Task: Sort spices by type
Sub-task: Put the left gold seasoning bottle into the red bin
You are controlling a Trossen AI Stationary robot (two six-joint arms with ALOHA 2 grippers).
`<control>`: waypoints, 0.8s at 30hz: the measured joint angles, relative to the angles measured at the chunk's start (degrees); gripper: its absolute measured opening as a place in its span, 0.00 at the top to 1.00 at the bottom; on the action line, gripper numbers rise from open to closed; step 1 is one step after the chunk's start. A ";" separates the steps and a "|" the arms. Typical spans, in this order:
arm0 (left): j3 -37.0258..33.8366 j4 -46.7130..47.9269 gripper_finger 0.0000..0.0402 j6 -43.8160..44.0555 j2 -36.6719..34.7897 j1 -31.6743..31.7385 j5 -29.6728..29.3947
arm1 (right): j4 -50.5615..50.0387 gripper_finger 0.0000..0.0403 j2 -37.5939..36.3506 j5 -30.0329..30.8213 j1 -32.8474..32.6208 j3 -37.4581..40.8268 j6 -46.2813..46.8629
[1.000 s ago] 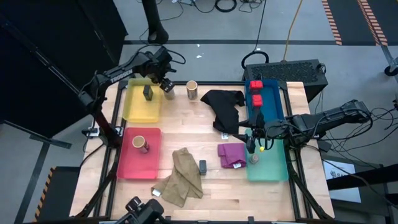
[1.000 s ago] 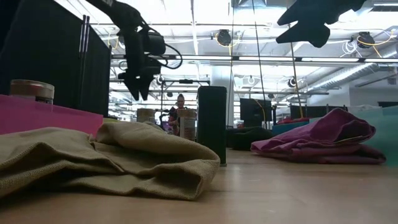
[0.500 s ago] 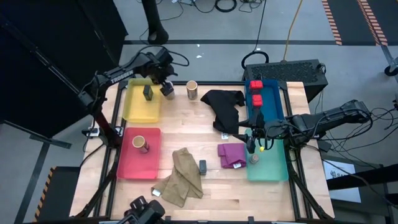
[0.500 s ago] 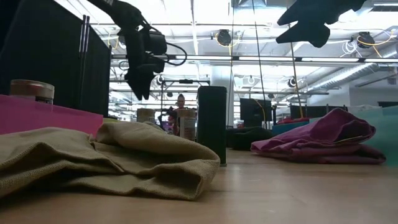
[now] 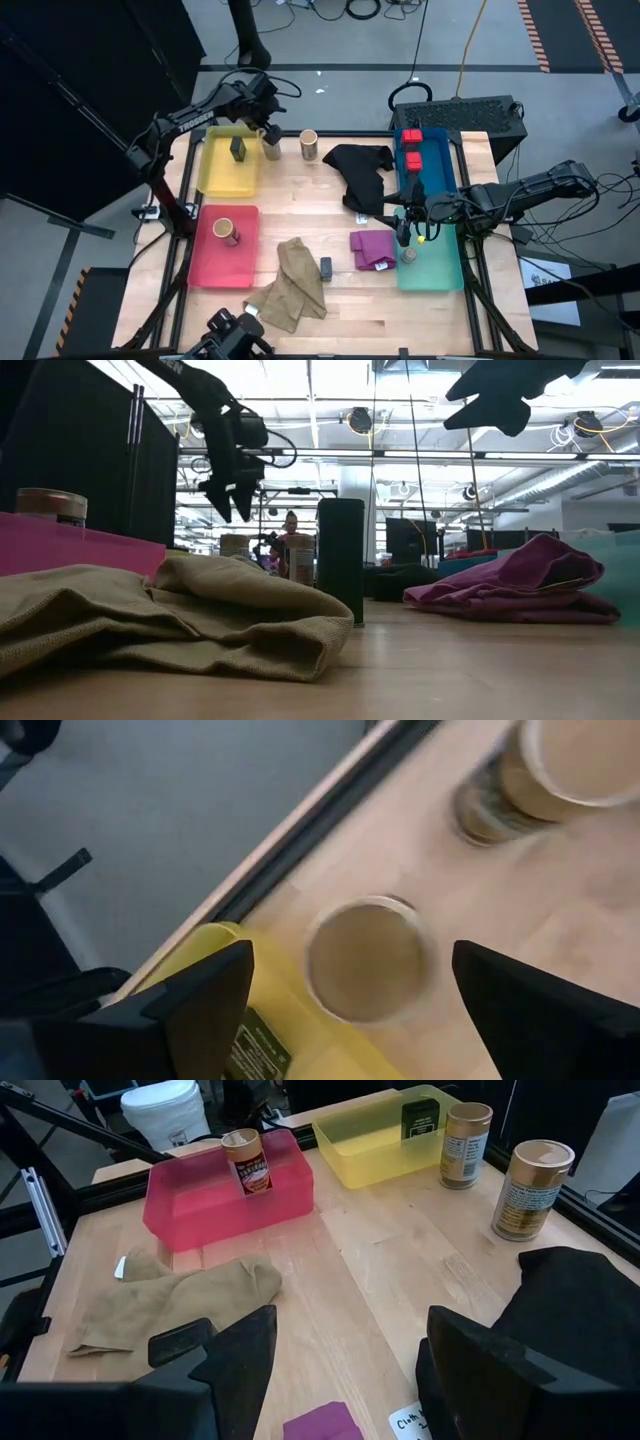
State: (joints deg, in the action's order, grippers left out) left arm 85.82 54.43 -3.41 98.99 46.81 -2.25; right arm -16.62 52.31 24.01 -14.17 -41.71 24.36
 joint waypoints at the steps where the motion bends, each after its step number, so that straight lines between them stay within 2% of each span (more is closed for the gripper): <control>1: -0.01 -0.11 0.13 0.10 0.26 0.43 -0.20 | 0.00 0.40 0.00 0.00 0.00 0.00 0.00; 4: -0.07 -0.11 0.13 0.07 0.78 0.92 -1.32 | 0.02 0.40 0.00 0.01 -0.01 0.00 0.00; 24: 0.13 -0.41 0.13 -0.38 5.04 0.39 0.69 | -0.02 0.40 0.00 0.00 0.00 0.00 -0.22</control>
State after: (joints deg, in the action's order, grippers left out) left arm 85.95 54.02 -3.79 104.03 47.20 -1.56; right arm -16.64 52.31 24.01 -14.17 -41.71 24.14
